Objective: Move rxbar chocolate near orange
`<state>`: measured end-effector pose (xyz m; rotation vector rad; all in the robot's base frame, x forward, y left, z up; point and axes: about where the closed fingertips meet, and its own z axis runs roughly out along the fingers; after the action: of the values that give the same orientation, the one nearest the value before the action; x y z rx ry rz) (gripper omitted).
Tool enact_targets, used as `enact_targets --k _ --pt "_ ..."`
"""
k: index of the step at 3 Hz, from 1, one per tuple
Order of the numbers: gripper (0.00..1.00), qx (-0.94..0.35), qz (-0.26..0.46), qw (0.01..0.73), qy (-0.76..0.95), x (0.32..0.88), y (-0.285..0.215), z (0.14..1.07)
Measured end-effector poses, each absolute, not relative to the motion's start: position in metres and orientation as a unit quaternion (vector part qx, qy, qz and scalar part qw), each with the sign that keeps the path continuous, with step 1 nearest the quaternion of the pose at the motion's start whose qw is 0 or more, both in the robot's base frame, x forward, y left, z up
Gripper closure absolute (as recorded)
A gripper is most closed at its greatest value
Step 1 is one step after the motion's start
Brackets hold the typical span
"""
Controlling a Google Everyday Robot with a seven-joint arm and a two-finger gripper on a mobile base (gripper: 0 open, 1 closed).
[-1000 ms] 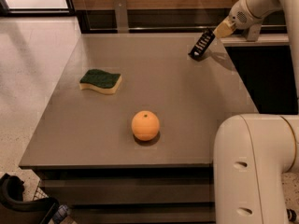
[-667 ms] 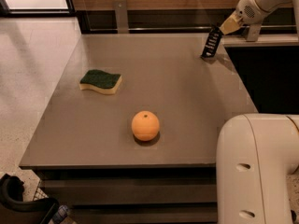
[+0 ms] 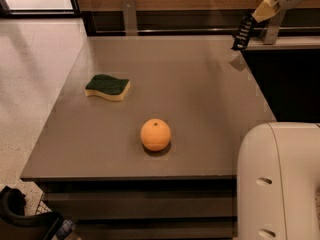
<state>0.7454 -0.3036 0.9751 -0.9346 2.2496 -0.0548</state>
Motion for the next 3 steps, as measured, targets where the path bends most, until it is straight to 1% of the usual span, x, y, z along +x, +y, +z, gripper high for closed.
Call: enact_targets --k 1,2,3 --pt "1.00 -0.349 -0.040 0.351 0.868 0.732 -0.309 0.994" --pt "1.00 -0.342 -0.070 0.343 0.872 0.727 -0.294 0.998" --pt "1.00 -0.342 -0.070 0.343 0.872 0.727 -0.294 0.998"
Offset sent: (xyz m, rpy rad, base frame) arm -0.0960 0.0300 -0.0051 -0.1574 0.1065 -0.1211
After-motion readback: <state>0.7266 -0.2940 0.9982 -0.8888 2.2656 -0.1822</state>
